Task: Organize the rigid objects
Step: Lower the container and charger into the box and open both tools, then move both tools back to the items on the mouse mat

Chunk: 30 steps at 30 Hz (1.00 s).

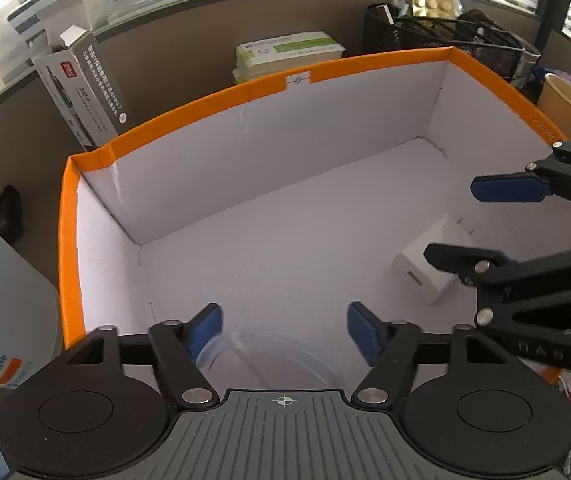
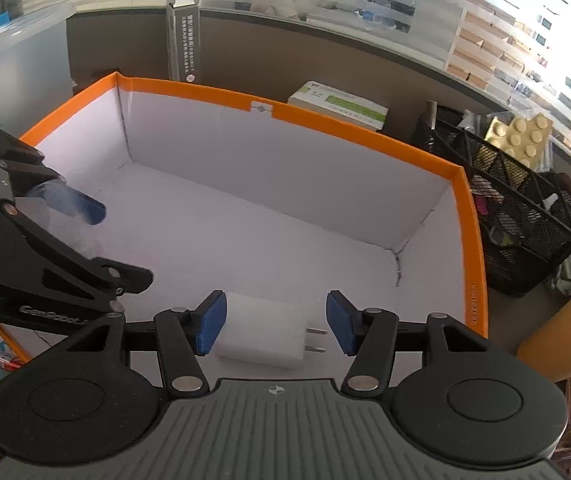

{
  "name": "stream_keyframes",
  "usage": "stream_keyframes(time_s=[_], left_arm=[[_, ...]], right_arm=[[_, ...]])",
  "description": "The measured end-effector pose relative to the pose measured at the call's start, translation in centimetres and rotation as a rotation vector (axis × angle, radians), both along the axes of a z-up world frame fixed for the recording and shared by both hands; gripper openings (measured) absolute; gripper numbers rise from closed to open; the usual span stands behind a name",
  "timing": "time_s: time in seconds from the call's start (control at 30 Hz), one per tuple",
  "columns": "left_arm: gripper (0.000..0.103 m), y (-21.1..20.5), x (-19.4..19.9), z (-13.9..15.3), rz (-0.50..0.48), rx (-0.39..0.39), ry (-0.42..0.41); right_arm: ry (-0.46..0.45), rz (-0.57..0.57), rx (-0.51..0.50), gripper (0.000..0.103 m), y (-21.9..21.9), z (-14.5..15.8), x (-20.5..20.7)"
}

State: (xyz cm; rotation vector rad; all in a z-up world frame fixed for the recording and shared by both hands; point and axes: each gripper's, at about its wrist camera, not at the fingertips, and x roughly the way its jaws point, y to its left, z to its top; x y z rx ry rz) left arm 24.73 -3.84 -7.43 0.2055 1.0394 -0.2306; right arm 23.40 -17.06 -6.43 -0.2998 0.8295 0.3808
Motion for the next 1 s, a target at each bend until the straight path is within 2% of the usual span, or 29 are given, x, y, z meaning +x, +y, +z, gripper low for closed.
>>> stream_keyframes(time_s=[0.17, 0.27, 0.37, 0.53, 0.67, 0.73, 0.8, 0.93, 1.0], left_arm=[[0.082, -0.2, -0.9, 1.5, -0.020, -0.017, -0.043], [0.098, 0.0, -1.7, 2.7, -0.006, -0.011, -0.092], [0.099, 0.4, -2.6, 4.1, -0.001, 0.005, -0.153], [0.099, 2.4, -4.5, 6.9, 0.035, -0.040, -0.244], [0.103, 4.1, -9.0, 8.9, 0.040, -0.125, -0.388], [0.103, 4.4, -12.0, 9.0, 0.012, -0.150, -0.443], [0.103, 4.5, -14.6, 8.5, -0.008, -0.150, -0.462], [0.103, 5.0, -19.1, 6.8, -0.037, -0.169, -0.460], [0.103, 5.3, -20.5, 5.5, -0.016, -0.135, -0.455]], right_arm=[[-0.023, -0.015, 0.020, 0.053, -1.0, 1.0, -0.5], [-0.054, -0.028, 0.025, 0.054, -1.3, 2.0, -1.1], [-0.074, -0.032, 0.045, 0.057, -1.6, 3.0, -1.8], [-0.147, -0.035, 0.057, 0.059, -1.8, 5.0, -3.9], [-0.218, -0.031, 0.117, 0.060, -2.5, 6.8, -7.1], [-0.244, -0.035, 0.153, 0.060, -3.0, 7.1, -8.8], [-0.265, -0.039, 0.186, 0.060, -3.7, 7.2, -10.9], [-0.259, 0.023, 0.233, 0.061, -4.4, 6.3, -14.8], [-0.223, 0.051, 0.233, 0.061, -4.4, 4.9, -16.3]])
